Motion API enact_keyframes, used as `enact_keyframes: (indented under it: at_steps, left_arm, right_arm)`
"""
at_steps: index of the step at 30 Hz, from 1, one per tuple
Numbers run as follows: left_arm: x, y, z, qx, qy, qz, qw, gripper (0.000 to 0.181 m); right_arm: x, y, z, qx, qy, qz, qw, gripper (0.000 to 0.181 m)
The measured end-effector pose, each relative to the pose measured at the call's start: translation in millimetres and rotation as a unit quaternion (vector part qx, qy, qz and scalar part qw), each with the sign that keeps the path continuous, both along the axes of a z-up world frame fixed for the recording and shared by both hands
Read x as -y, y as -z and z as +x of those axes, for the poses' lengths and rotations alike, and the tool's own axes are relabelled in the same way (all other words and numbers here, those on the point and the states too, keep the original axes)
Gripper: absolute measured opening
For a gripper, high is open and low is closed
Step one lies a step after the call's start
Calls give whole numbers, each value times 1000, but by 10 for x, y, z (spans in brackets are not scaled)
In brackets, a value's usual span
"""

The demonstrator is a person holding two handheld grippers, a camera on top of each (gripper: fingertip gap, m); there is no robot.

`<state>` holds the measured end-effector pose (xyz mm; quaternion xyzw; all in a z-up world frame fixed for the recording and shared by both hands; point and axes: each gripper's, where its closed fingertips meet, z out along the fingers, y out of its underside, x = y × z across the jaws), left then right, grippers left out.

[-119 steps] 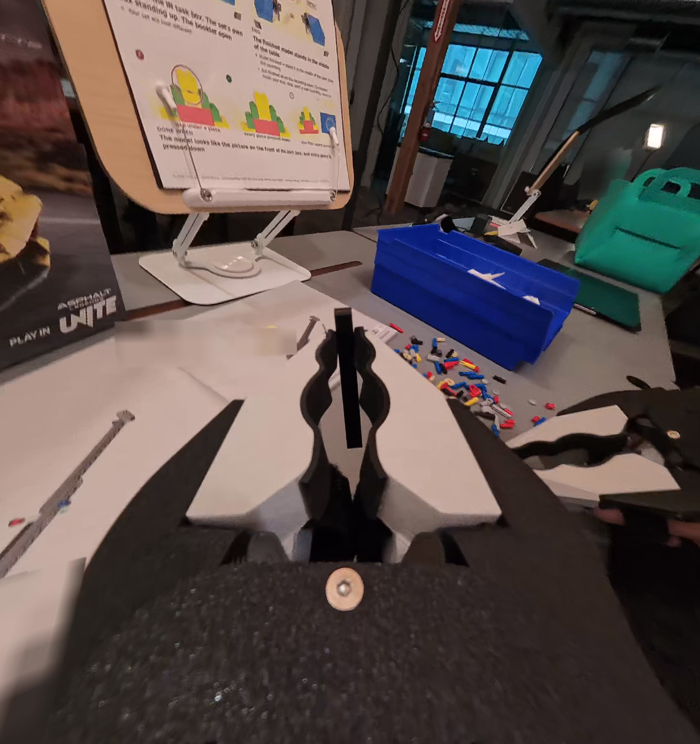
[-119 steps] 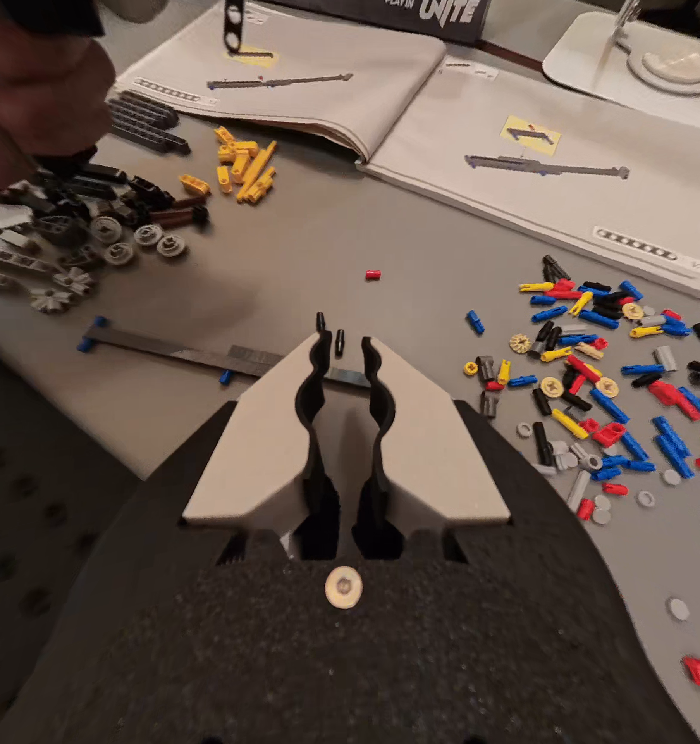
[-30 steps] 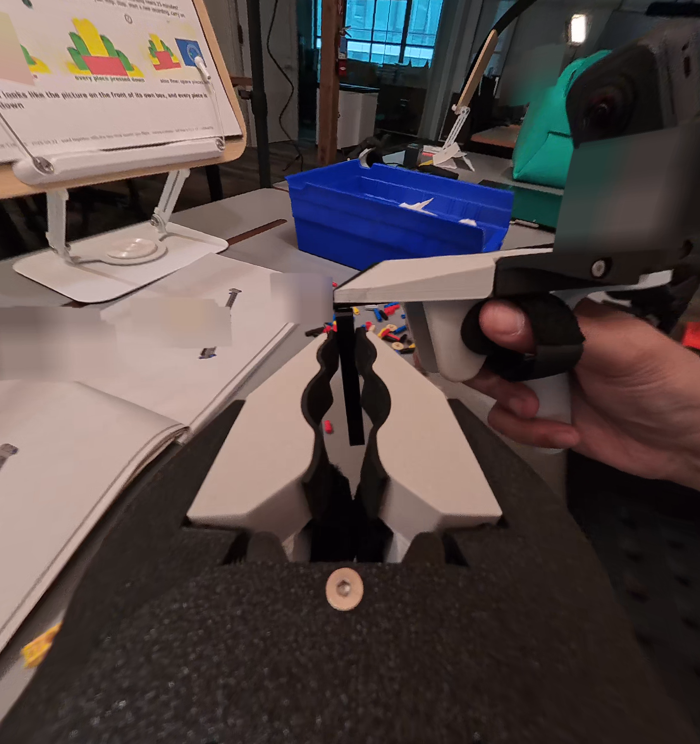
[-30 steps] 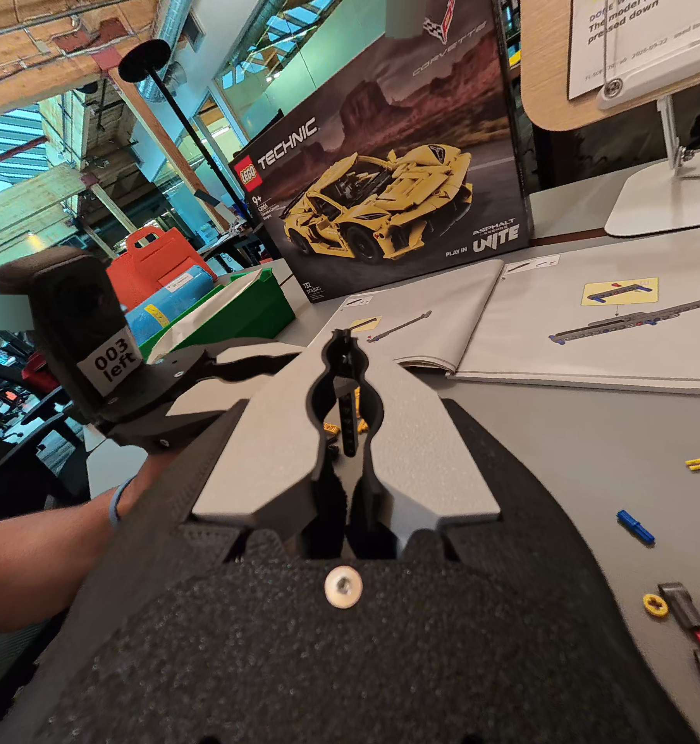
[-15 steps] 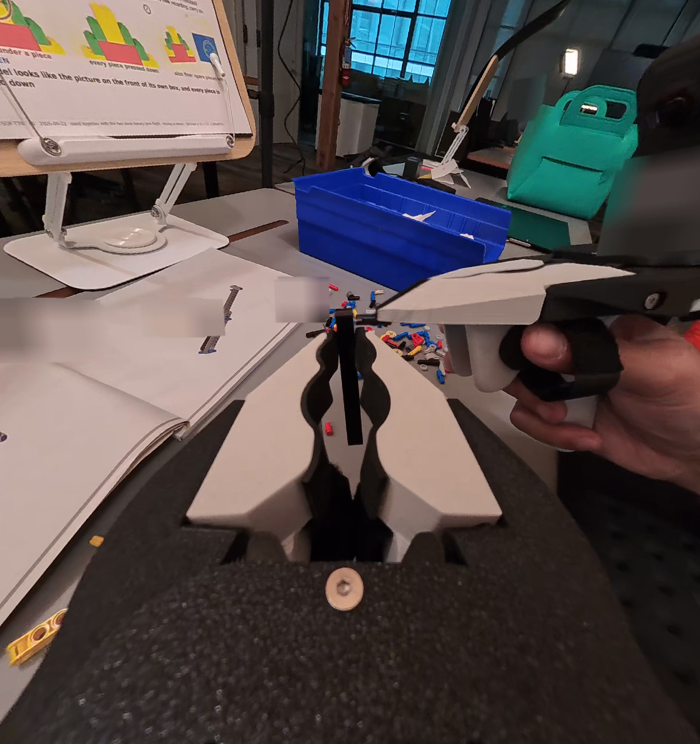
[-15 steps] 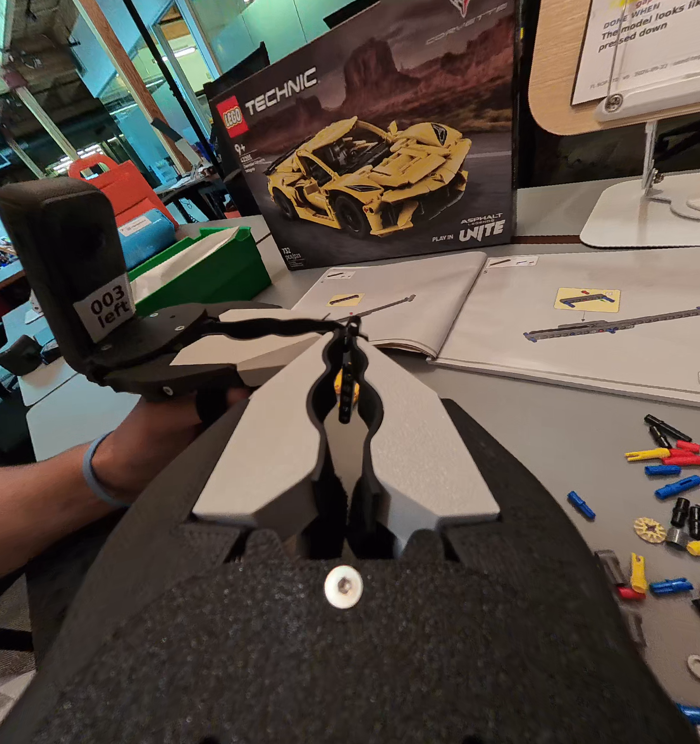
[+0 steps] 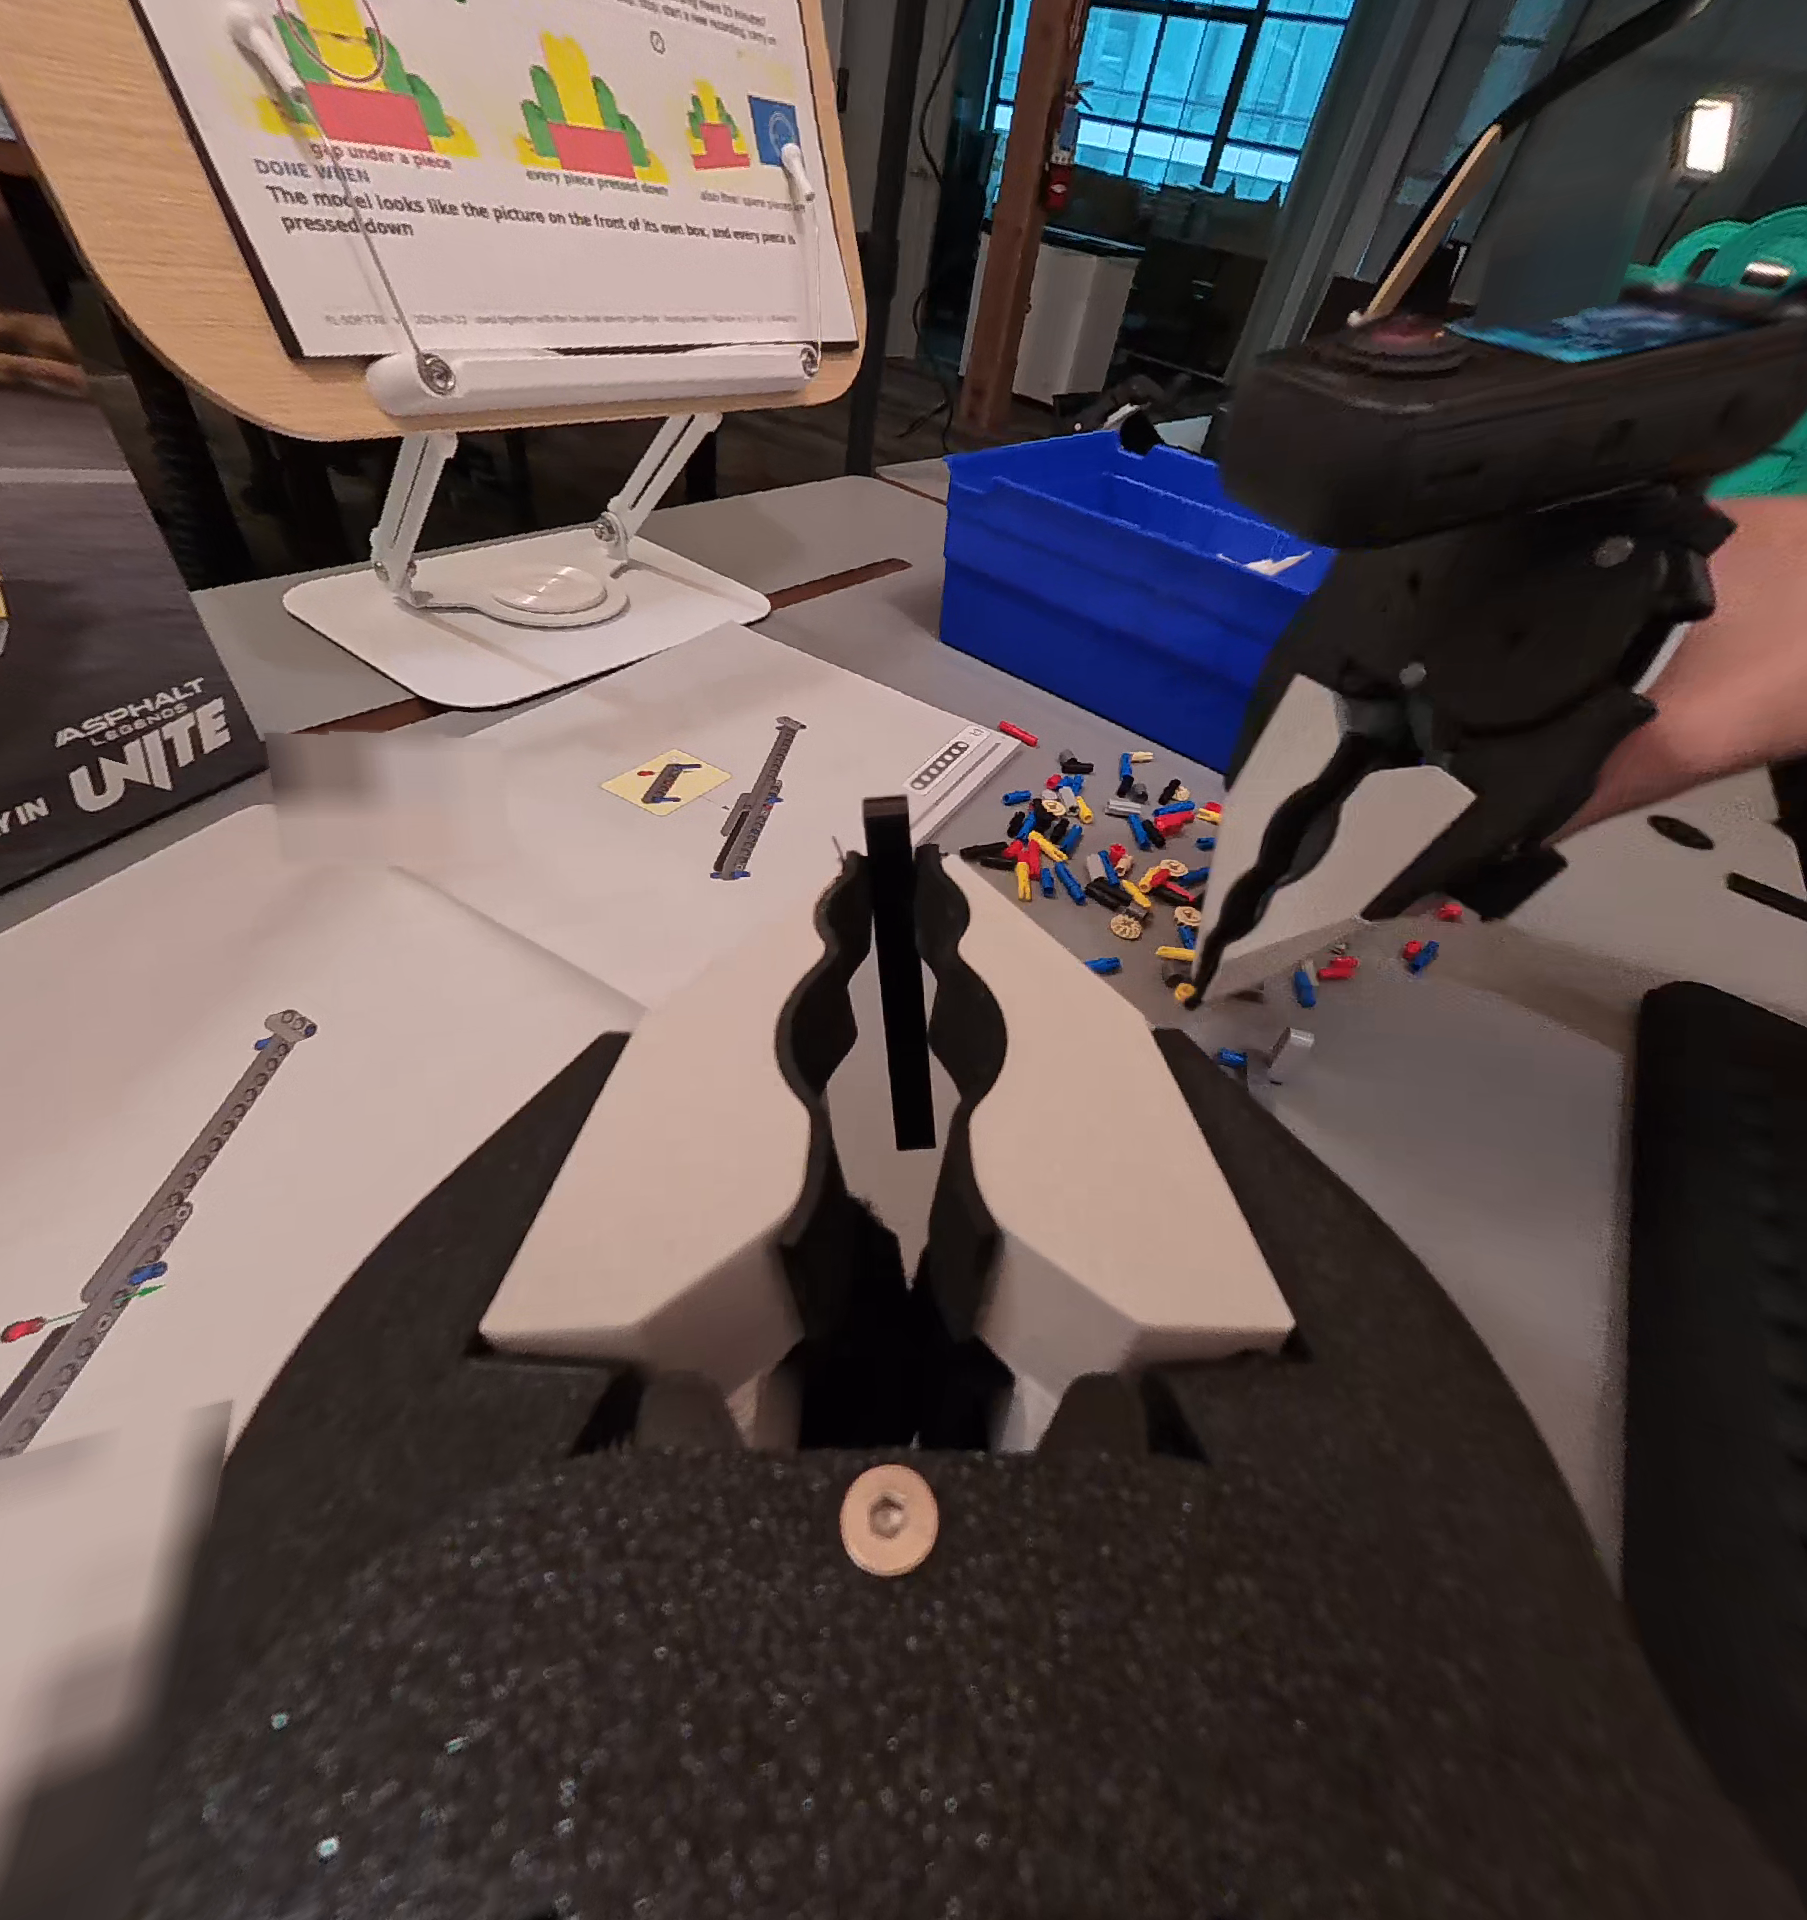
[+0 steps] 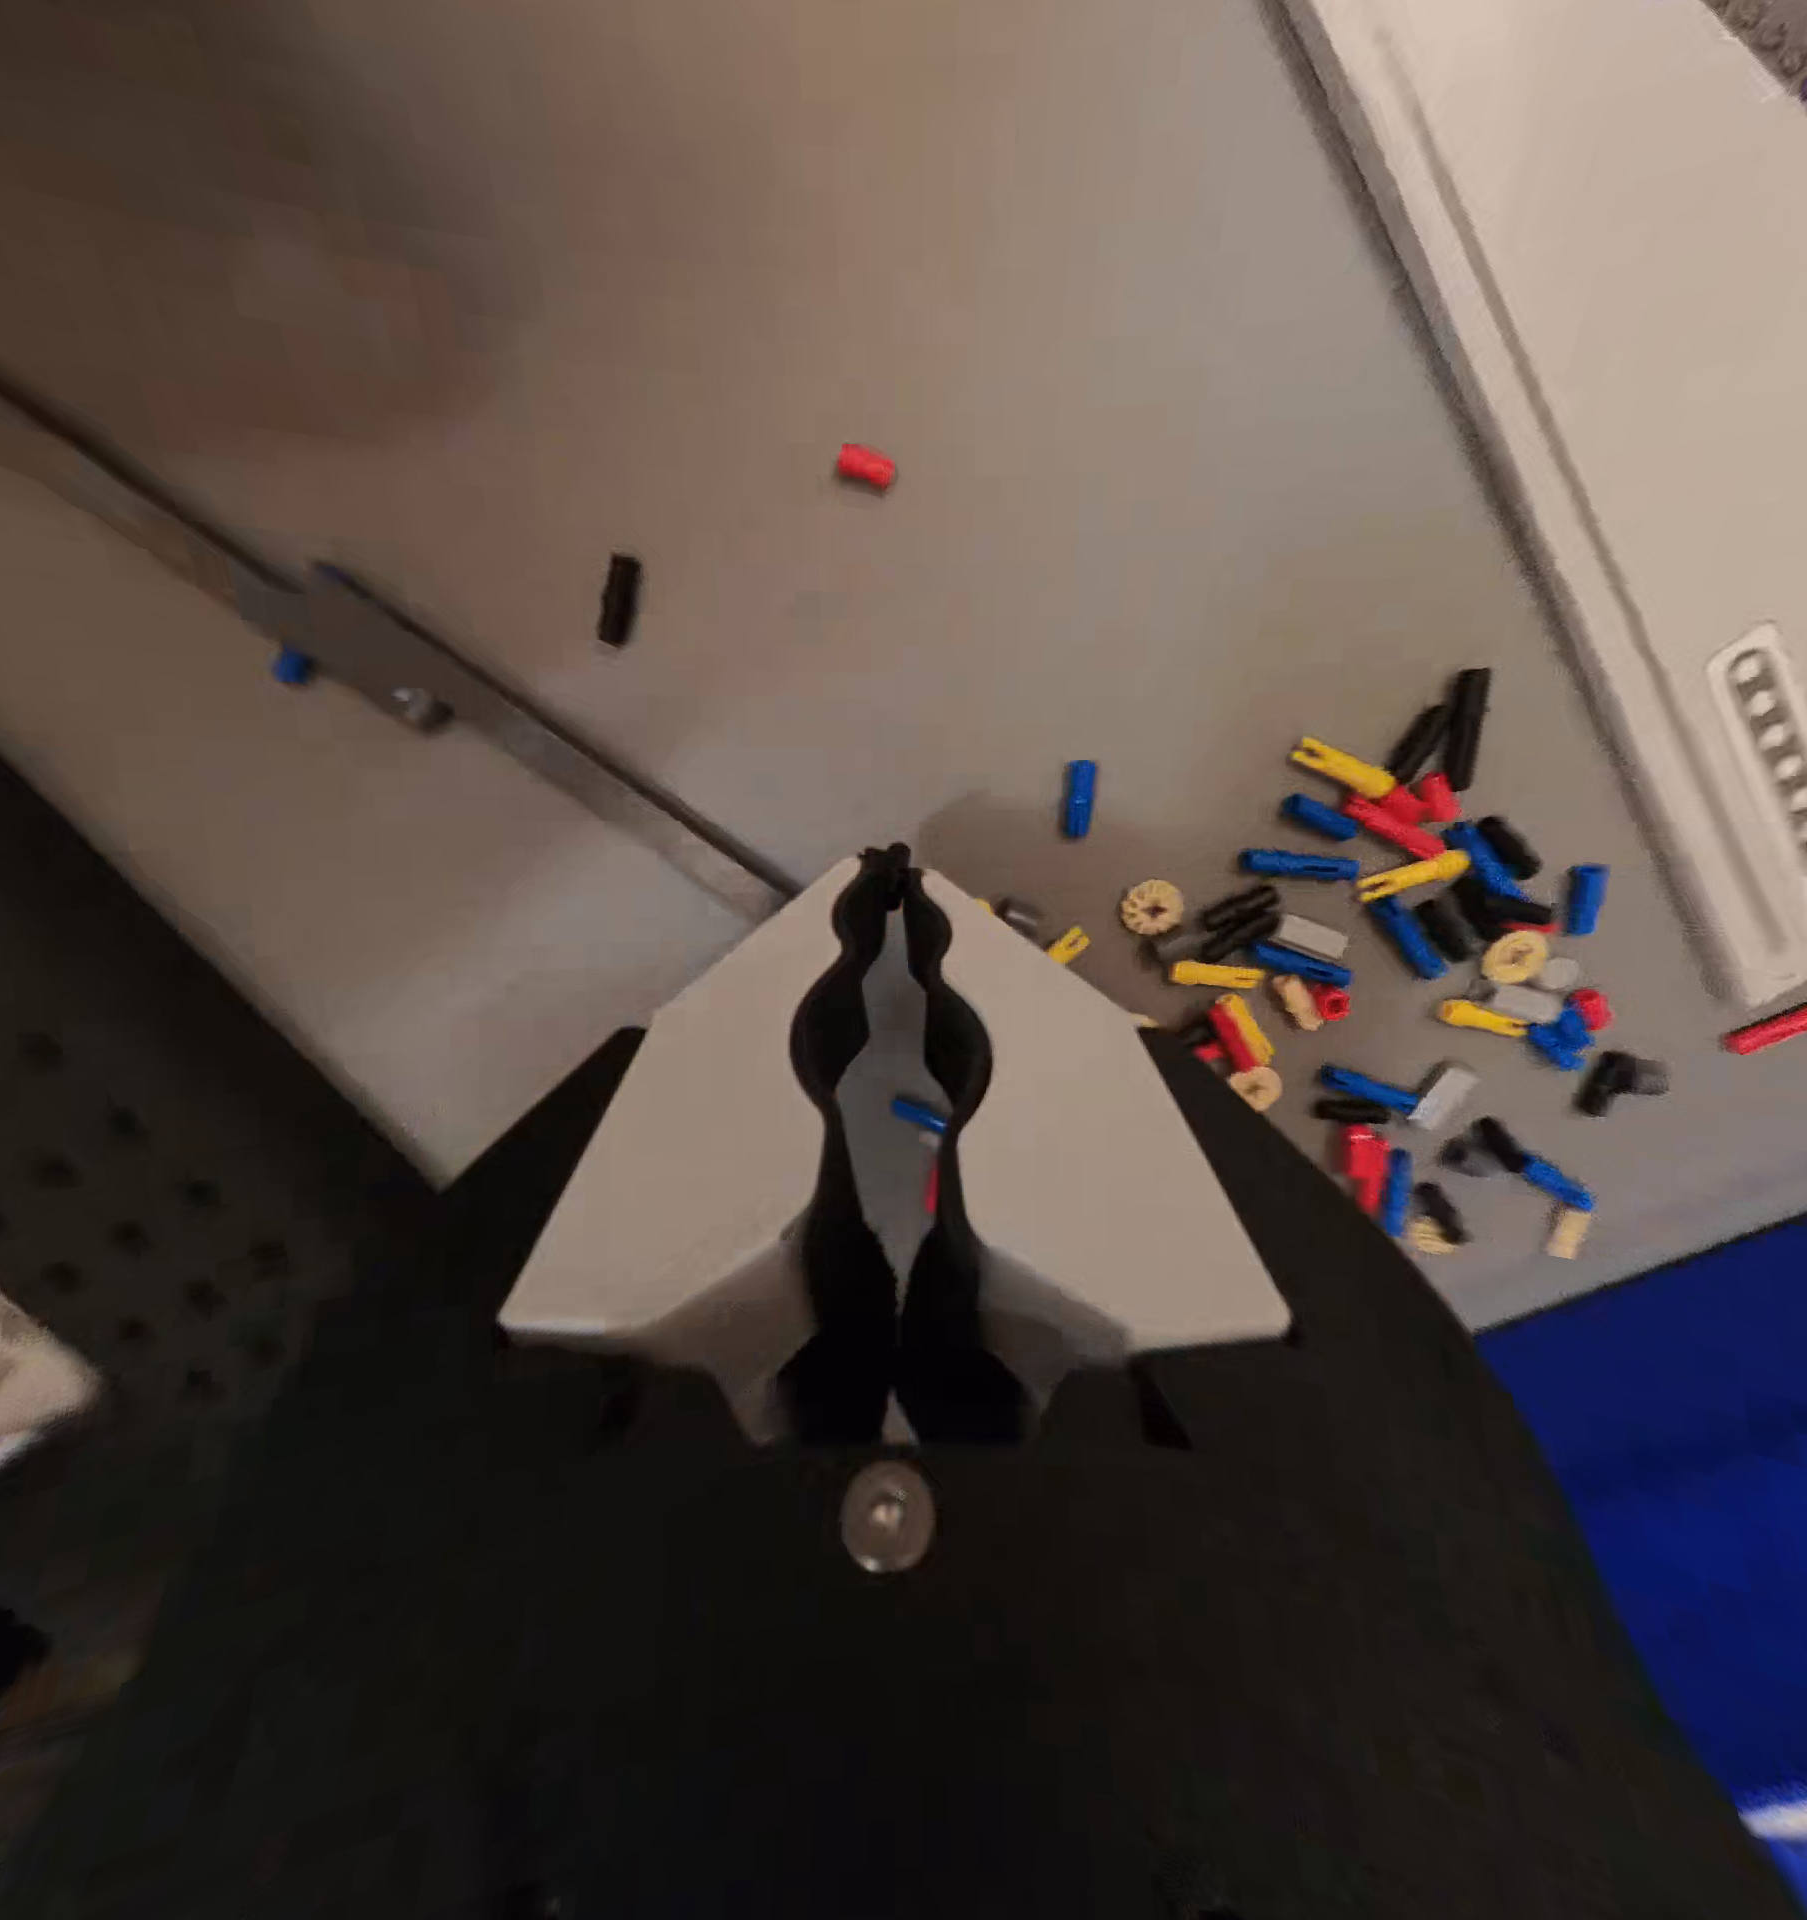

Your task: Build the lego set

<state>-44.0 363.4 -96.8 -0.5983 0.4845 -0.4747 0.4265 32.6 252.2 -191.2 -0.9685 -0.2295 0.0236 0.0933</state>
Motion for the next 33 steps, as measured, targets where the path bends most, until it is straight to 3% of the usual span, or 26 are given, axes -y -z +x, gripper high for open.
enact_keyframes:
  at_steps: [5, 11, 28, 33]
  left_arm:
    - [-57, -17, -18, 3, -10, 4, 1000, 6]
    - [-41, -16, -13, 1, -6, 6, 1000, 6]
    - [-1, 12, 15, -5, 0, 11, 1000, 6]
    - [2, 8, 10, -4, -1, 12, 1000, 6]
  right_arm:
    - [62, 79, 62, 42, -79, -138, 986, 2]
    - [33, 141, 45, 48, -93, -164, 981, 2]
    - [34, 183, 46, 42, -96, -145, 984, 10]
    - [42, 182, 8, 15, -118, -80, 990, 19]
